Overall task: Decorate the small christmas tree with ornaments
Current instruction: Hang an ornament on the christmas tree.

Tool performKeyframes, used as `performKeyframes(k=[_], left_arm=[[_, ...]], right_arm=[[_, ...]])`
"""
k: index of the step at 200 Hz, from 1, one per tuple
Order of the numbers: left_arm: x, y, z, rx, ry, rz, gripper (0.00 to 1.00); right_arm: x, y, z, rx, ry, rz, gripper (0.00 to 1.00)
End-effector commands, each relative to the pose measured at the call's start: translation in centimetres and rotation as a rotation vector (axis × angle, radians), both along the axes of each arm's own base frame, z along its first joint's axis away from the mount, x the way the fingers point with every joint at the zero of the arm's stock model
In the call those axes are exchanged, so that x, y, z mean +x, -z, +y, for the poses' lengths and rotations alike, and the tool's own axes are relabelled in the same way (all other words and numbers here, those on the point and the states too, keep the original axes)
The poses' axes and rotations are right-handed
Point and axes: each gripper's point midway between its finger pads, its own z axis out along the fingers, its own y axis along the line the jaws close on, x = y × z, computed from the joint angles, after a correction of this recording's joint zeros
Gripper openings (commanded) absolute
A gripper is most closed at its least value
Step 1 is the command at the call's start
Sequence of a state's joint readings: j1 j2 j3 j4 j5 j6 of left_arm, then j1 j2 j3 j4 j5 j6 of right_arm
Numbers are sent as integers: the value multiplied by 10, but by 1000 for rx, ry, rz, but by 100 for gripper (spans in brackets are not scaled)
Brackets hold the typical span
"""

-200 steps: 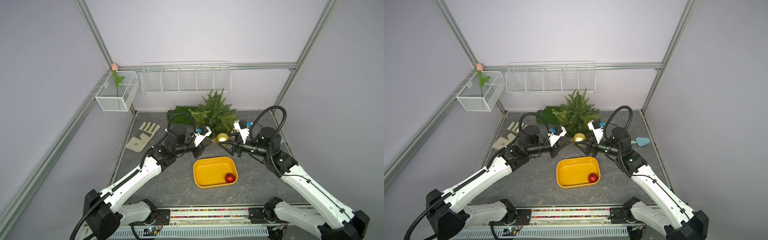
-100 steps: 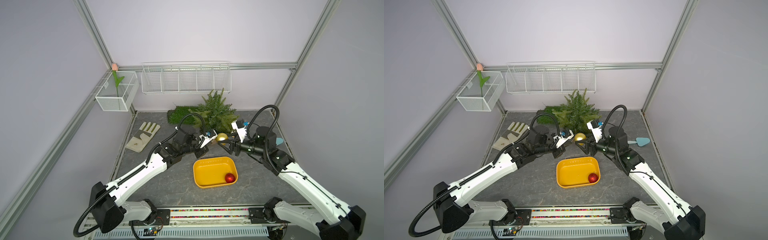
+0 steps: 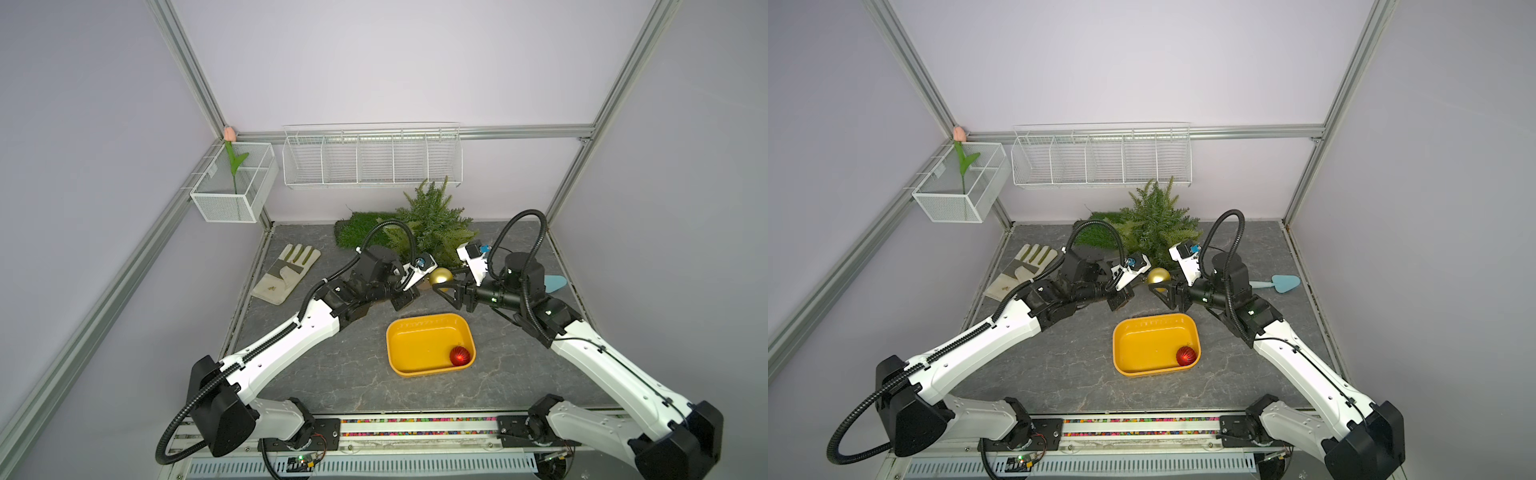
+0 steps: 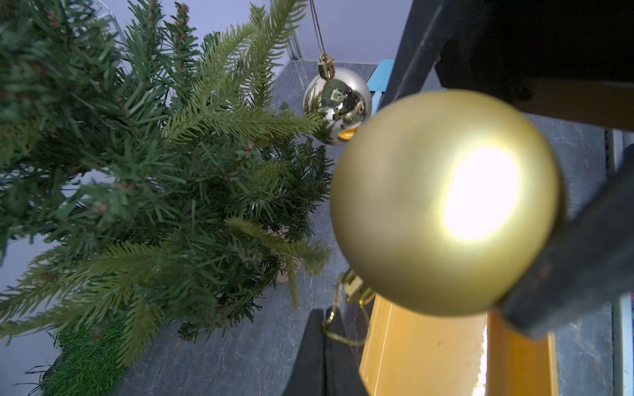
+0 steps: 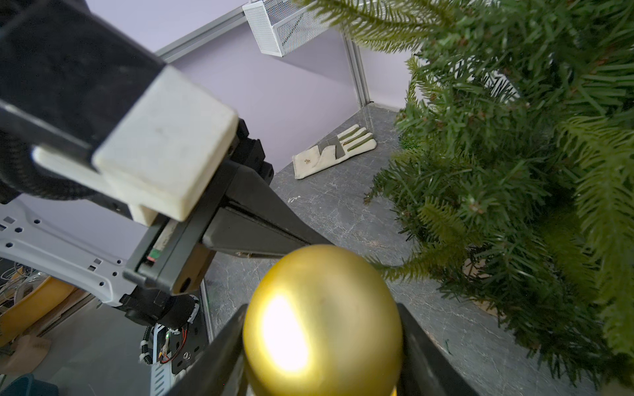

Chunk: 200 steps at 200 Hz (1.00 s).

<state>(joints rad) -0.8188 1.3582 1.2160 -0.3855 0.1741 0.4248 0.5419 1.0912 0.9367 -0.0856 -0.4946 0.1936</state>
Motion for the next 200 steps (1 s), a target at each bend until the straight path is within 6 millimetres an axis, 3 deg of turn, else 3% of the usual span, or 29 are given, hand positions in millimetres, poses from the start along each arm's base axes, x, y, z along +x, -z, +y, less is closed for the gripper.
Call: performKeyframes(k=[1,57,200], left_arm=[[-2,-5,-7,1,35,-1,0],[-16,-3,-14,-13,108,59,0],[-2,9,-19,-10,73,117,0]], right_arm=[[0,-5,-2,-4,-4,-30,28],[-5,-14,-11,-15,20,-59,28],[13,-7,-10,-60,62,-66,28]])
